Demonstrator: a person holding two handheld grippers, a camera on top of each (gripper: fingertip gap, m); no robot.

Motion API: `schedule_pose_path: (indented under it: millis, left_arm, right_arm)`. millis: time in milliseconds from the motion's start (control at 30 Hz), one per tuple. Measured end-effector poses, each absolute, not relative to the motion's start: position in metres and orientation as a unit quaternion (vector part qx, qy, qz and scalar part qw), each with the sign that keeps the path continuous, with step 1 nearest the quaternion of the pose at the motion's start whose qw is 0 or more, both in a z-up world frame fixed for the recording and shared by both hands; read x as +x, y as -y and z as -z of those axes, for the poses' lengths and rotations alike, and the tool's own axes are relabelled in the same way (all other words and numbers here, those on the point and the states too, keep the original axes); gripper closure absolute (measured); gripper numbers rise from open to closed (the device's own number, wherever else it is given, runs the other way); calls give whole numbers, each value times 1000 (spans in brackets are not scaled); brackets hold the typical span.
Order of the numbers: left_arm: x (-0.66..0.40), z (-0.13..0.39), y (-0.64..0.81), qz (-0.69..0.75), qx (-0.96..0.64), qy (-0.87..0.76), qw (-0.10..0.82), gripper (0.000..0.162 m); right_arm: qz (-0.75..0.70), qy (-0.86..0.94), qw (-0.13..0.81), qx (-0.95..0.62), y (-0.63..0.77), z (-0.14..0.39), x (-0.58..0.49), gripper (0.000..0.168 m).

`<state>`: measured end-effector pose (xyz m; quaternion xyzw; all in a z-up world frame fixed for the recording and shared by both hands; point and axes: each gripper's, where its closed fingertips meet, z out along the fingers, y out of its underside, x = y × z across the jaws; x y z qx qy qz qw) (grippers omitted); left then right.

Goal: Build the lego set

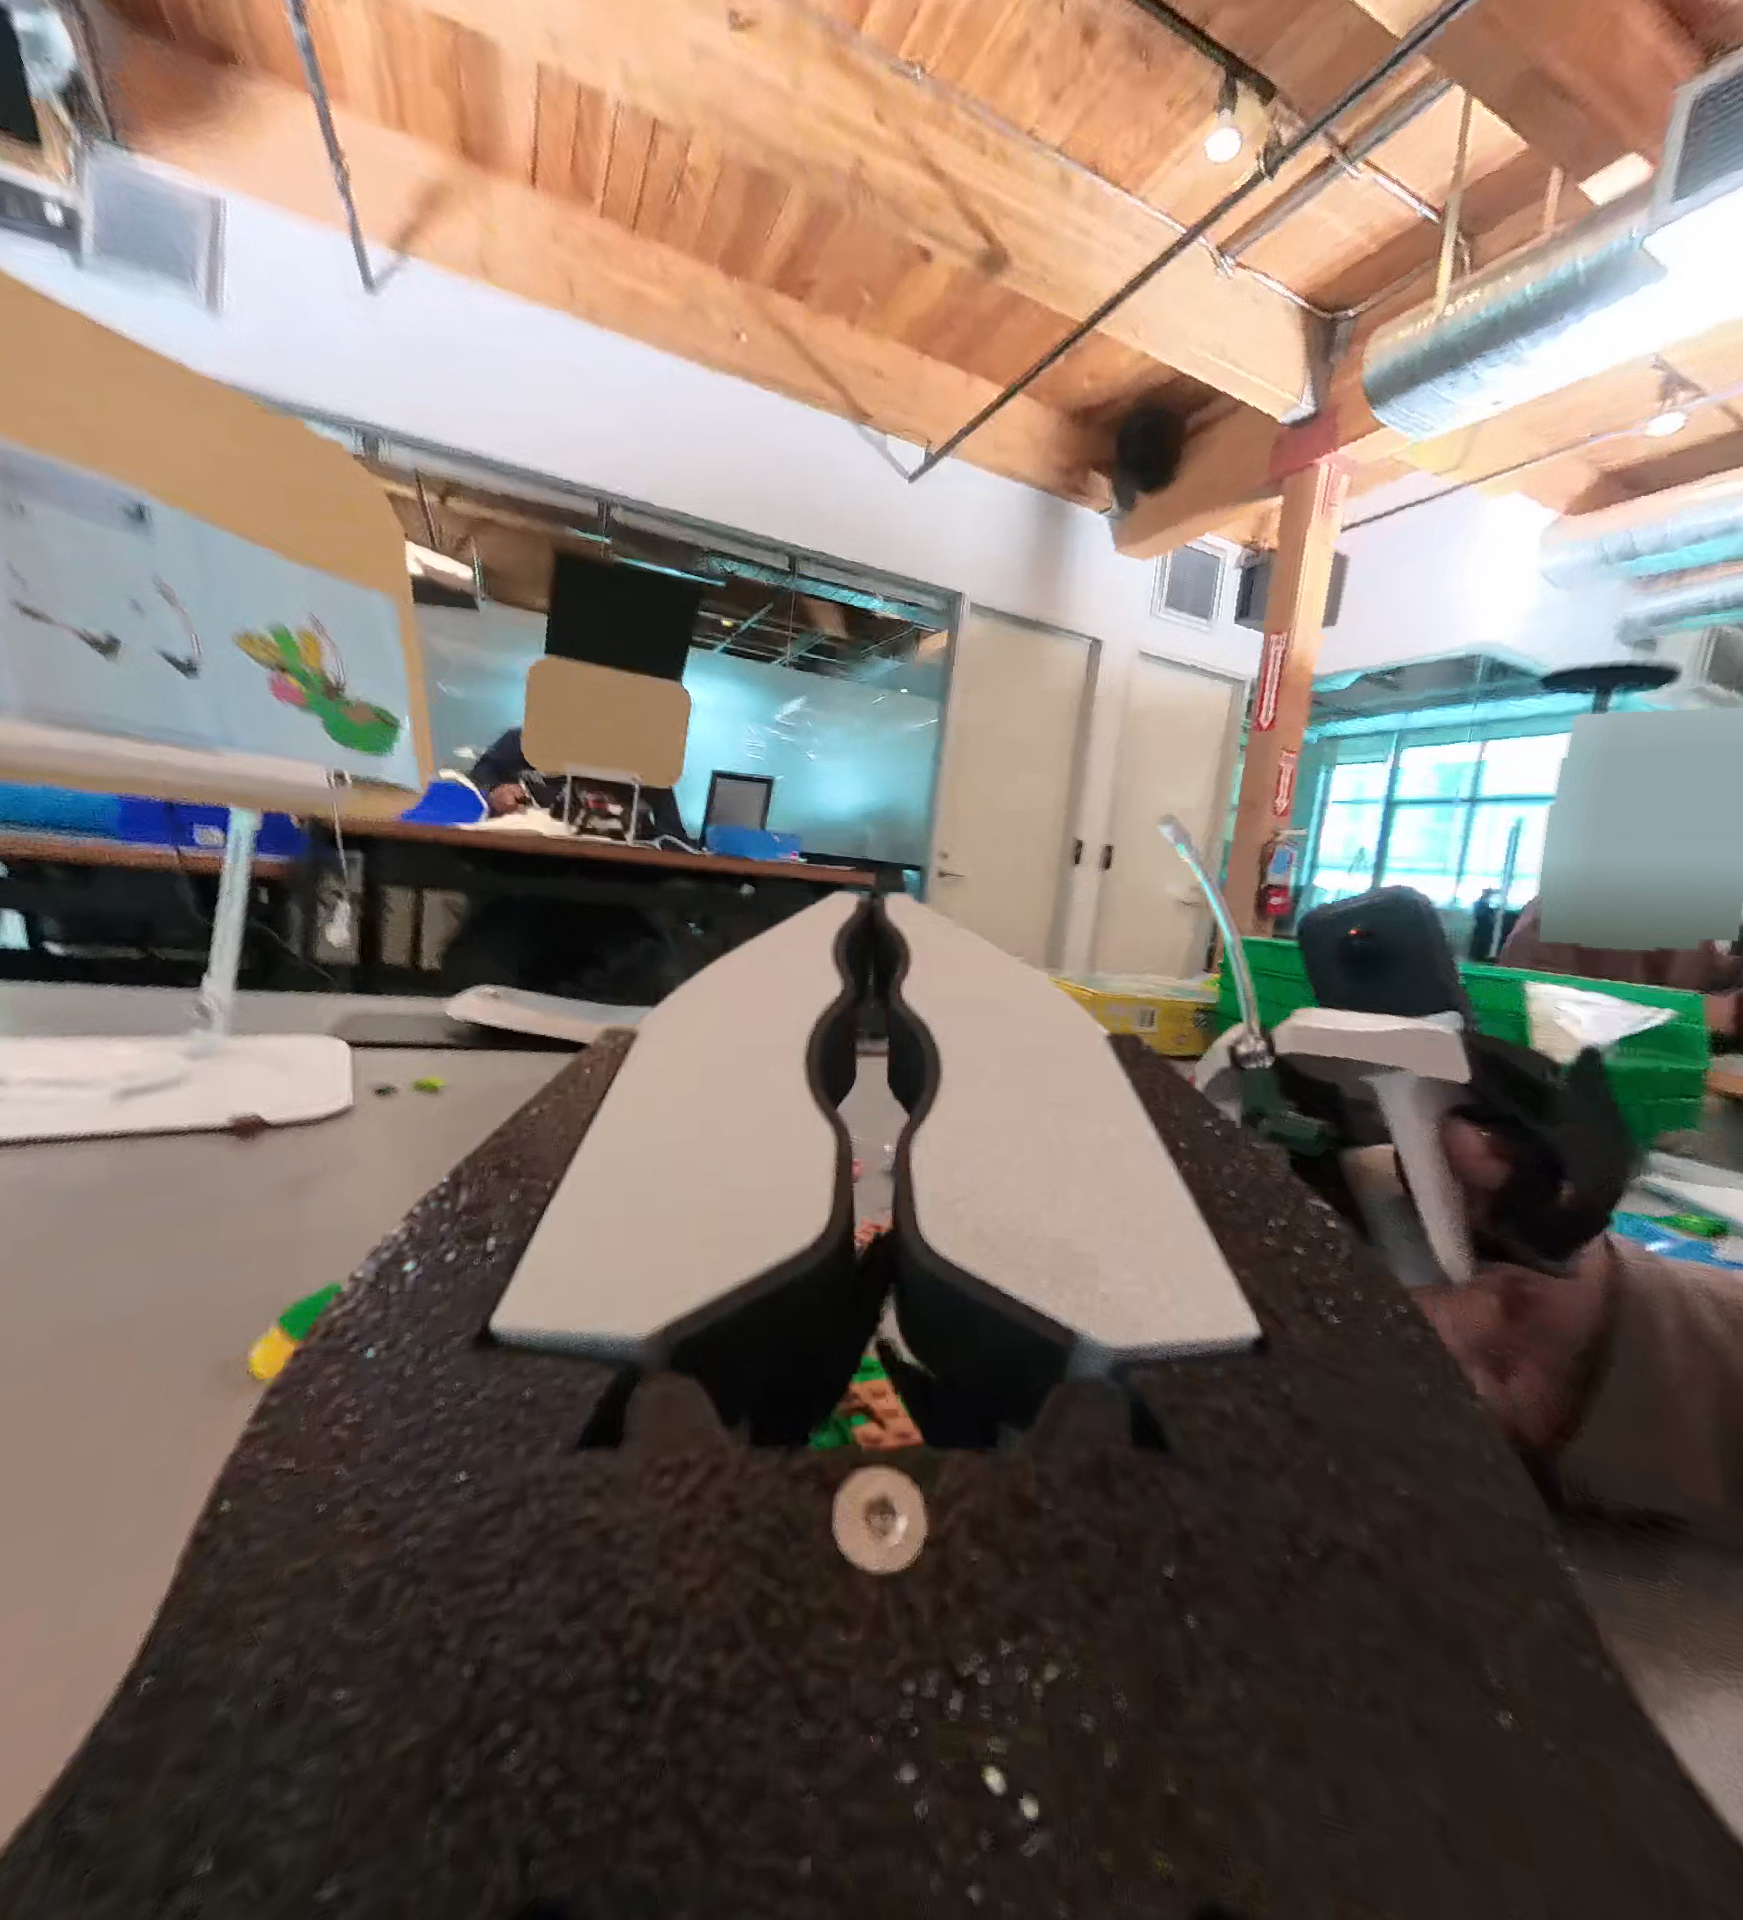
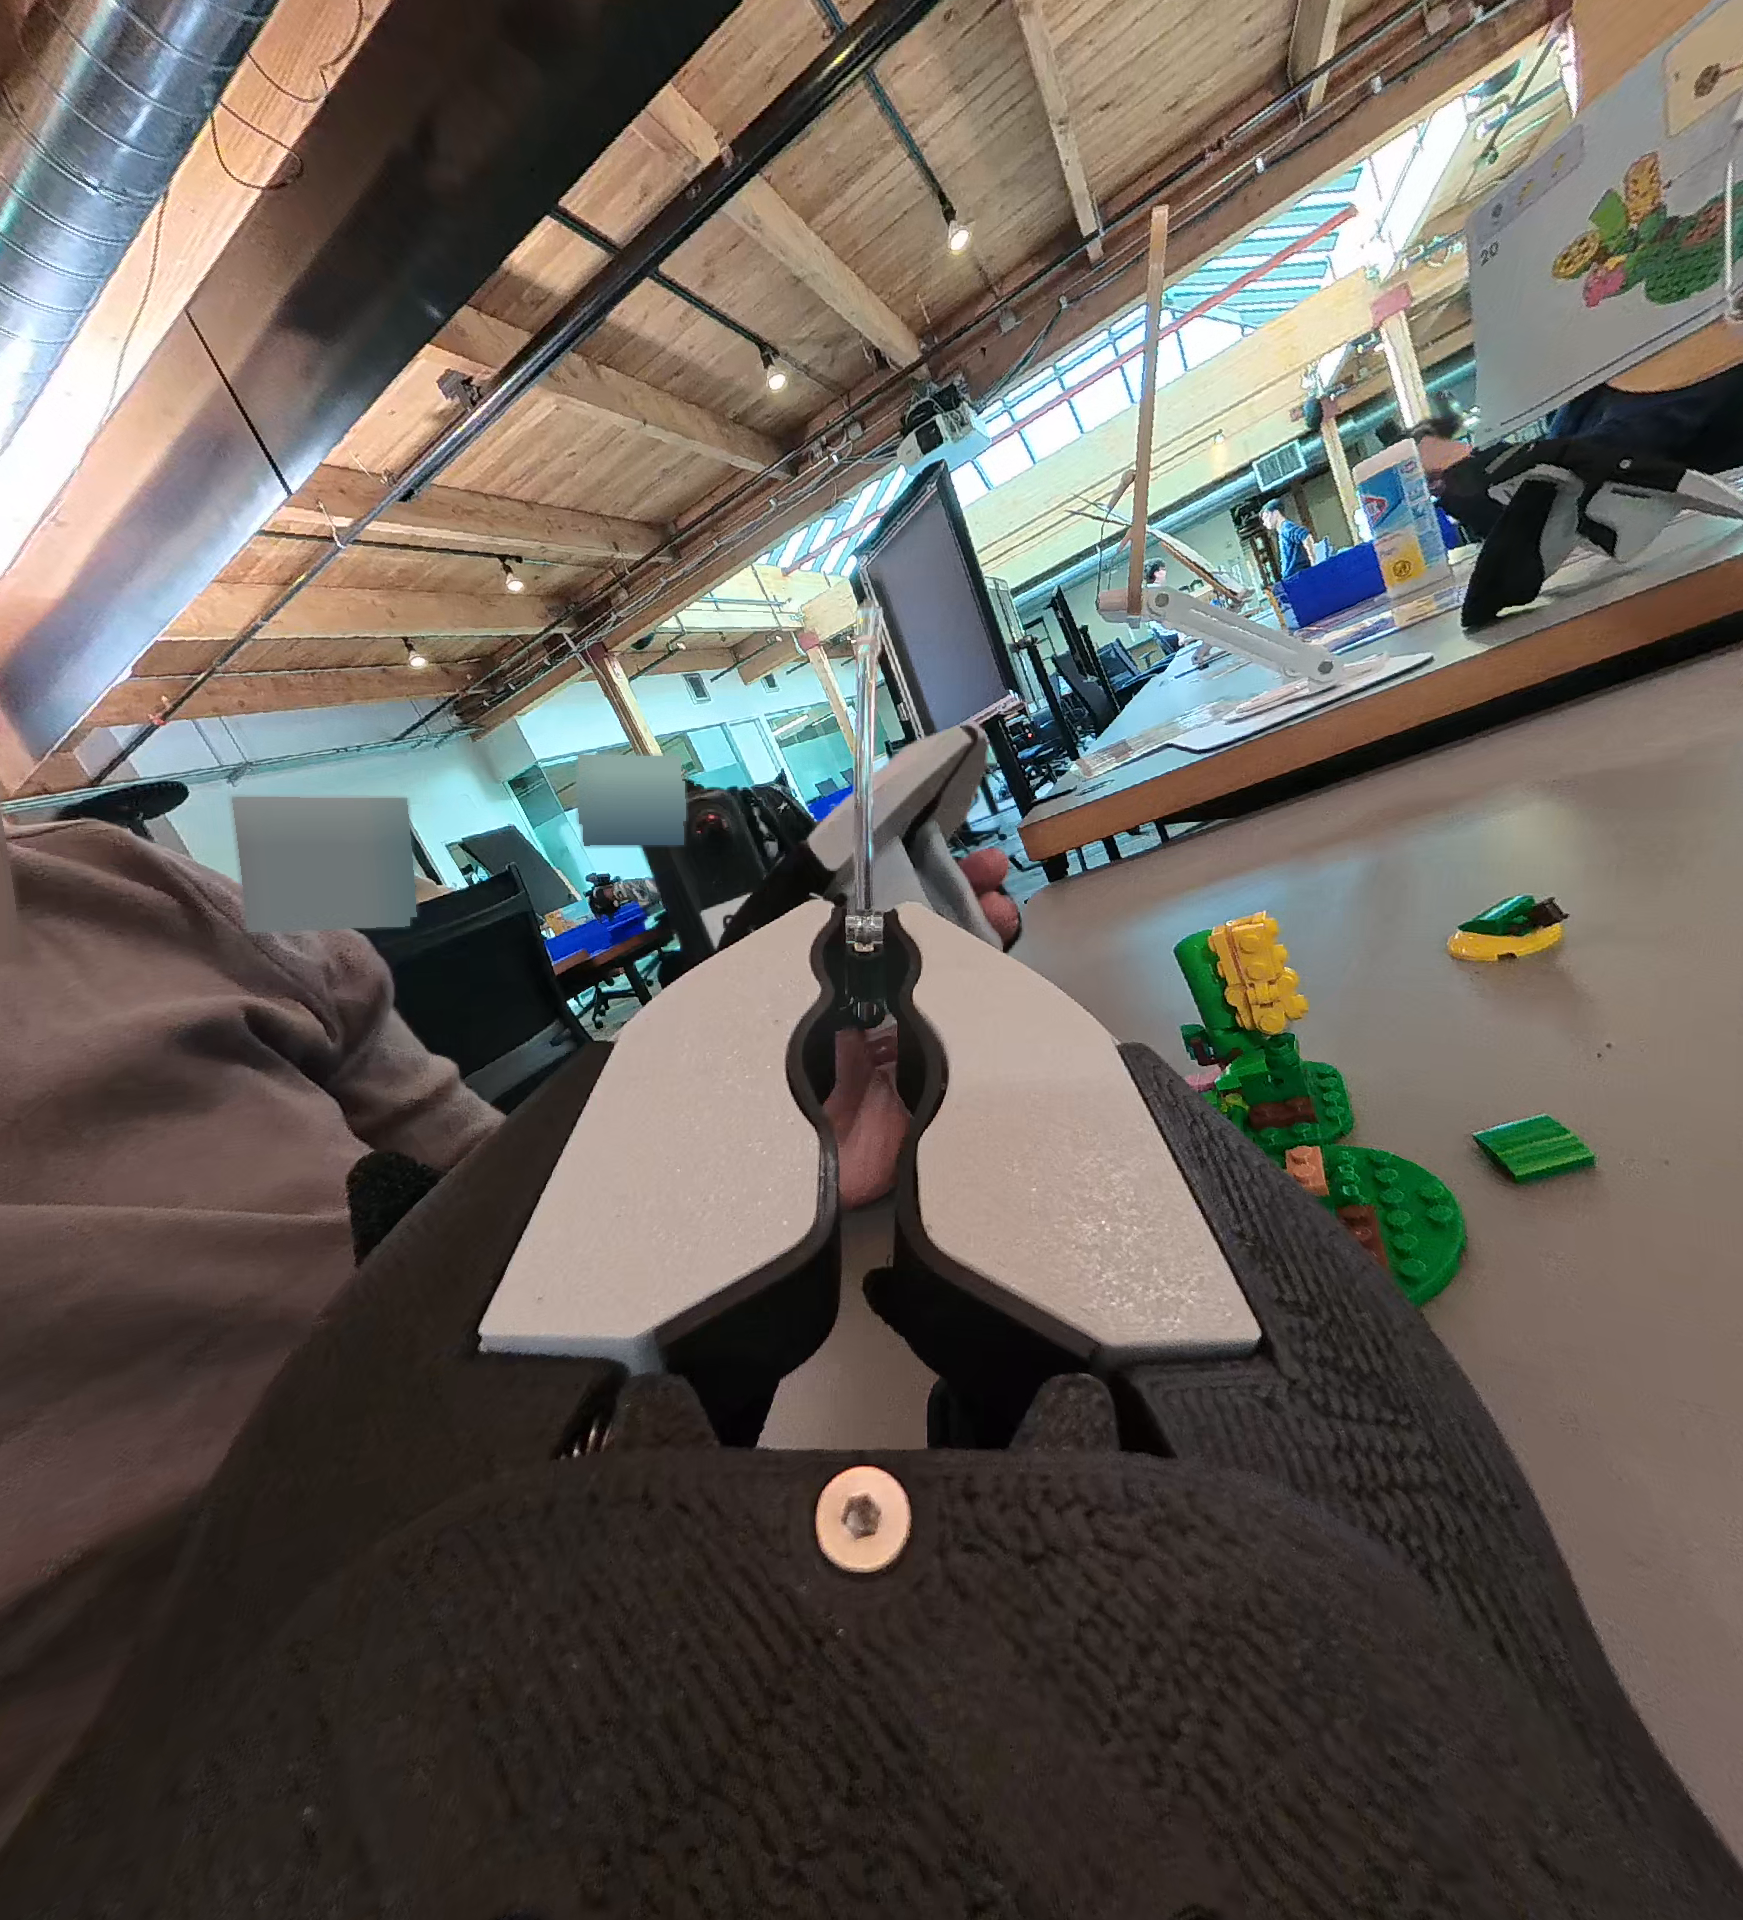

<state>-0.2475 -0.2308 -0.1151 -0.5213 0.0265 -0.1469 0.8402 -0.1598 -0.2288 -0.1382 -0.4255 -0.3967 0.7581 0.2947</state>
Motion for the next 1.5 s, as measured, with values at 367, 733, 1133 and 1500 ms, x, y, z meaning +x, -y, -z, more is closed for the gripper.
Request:
schedule_pose_path:
  millis: [367, 733, 1133, 1500]
  left_arm:
    - [-248, 124, 219, 109, -555, -30, 824, 162]
    - [-246, 123, 220, 183, -543, -28, 819, 162]
    - [-229, 123, 220, 259, -538, -61, 800, 162]
    - [-171, 152, 211, -65, -592, -266, 758, 124]
  right_arm:
    - [-727, 408, 367, -411, 228, 135, -159, 164]
    - [-754, 336, 376, -422, 204, 128, -153, 164]
    - [-687, 277, 495, -454, 177, 120, -143, 164]
    - [-672, 305, 477, -478, 197, 125, -158, 164]
